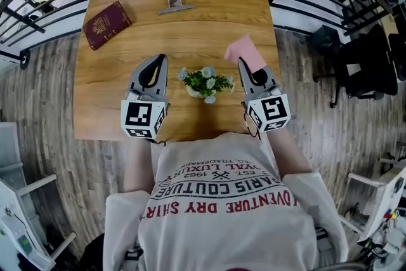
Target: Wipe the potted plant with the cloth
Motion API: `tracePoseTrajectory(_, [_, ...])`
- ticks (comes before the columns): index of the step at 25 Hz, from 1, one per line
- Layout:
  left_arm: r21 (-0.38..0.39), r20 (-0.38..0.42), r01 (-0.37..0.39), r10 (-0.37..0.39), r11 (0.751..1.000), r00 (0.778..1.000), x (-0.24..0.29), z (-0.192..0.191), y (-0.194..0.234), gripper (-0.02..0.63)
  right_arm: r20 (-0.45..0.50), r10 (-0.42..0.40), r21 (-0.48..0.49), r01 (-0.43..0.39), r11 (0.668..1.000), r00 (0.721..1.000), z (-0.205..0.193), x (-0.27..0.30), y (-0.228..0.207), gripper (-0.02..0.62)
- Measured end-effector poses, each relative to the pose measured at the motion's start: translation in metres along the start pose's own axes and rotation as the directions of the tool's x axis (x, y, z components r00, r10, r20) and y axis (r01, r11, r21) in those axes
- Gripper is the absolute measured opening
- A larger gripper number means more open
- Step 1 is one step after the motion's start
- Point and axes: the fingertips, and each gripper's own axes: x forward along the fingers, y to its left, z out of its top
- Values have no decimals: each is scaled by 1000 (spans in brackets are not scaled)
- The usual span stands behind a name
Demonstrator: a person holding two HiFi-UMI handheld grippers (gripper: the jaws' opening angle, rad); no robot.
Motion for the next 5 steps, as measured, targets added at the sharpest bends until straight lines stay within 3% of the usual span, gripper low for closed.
tracePoseTrajectory(5, [3, -1, 1, -1, 1000, 1000, 0, 2, -1, 17, -6, 5, 7, -5, 1000, 1000, -4, 2, 1, 35])
